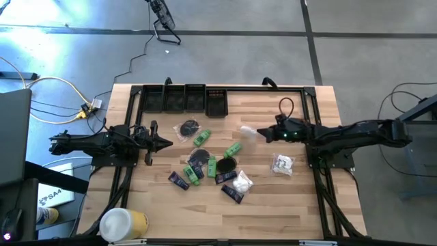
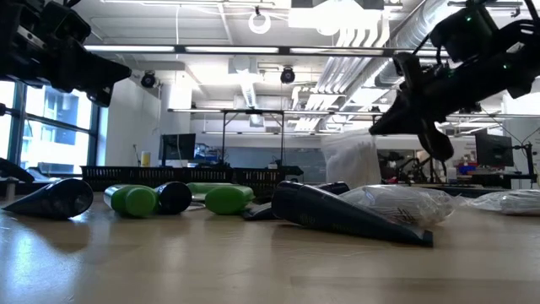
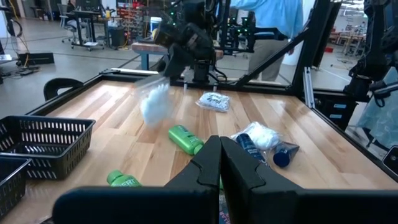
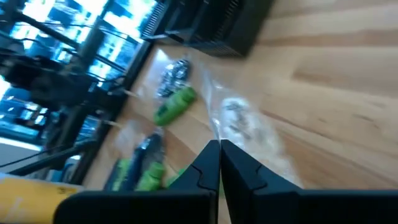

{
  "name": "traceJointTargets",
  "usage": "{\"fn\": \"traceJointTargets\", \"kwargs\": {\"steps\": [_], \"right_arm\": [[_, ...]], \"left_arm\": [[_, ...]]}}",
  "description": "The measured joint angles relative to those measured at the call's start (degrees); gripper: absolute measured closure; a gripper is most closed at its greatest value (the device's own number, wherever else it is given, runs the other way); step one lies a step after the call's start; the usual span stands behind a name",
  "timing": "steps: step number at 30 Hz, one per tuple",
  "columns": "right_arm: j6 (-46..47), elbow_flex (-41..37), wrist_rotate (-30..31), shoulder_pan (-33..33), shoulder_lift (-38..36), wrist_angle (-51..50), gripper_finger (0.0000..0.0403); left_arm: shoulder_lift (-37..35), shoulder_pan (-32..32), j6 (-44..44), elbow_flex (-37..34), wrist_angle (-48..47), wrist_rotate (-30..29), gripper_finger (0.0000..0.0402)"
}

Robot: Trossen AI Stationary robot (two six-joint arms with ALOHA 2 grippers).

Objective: Pick & Place Travel size toiletries
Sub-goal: Put the cotton pack into the left black bin

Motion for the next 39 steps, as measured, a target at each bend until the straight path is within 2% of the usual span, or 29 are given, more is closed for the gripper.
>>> {"fn": "traceJointTargets", "kwargs": {"steps": [5,11,14,20,28,32,39], "right_arm": [[-1.91,0.00,-0.71,0.13,-0.63,3.88,0.0400],[-3.37,0.01,-0.60,2.00,-0.65,7.26,0.0400],[-4.63,0.02,0.12,3.45,-0.65,7.85,0.0400],[-9.12,0.02,0.84,6.19,-0.65,9.51,0.0400],[-11.96,0.07,1.75,8.15,-0.65,10.23,0.0400],[-12.67,0.07,3.44,8.88,-0.65,10.54,0.0400],[-13.72,0.09,4.22,10.17,-0.65,12.78,0.0400]], "left_arm": [[0.00,0.00,-1.75,0.02,0.22,-0.16,0.0400],[0.00,0.00,-6.06,0.11,0.39,-5.62,0.0400],[0.00,0.01,-7.17,0.13,0.39,-6.40,0.0390],[0.00,0.01,-16.28,0.24,0.53,-10.83,0.0320],[0.00,0.01,-17.34,0.28,0.57,-12.72,0.0216],[0.00,0.01,-14.80,0.28,0.55,-12.76,0.0194],[0.61,0.01,-10.25,0.28,4.19,-12.94,0.0192]]}}
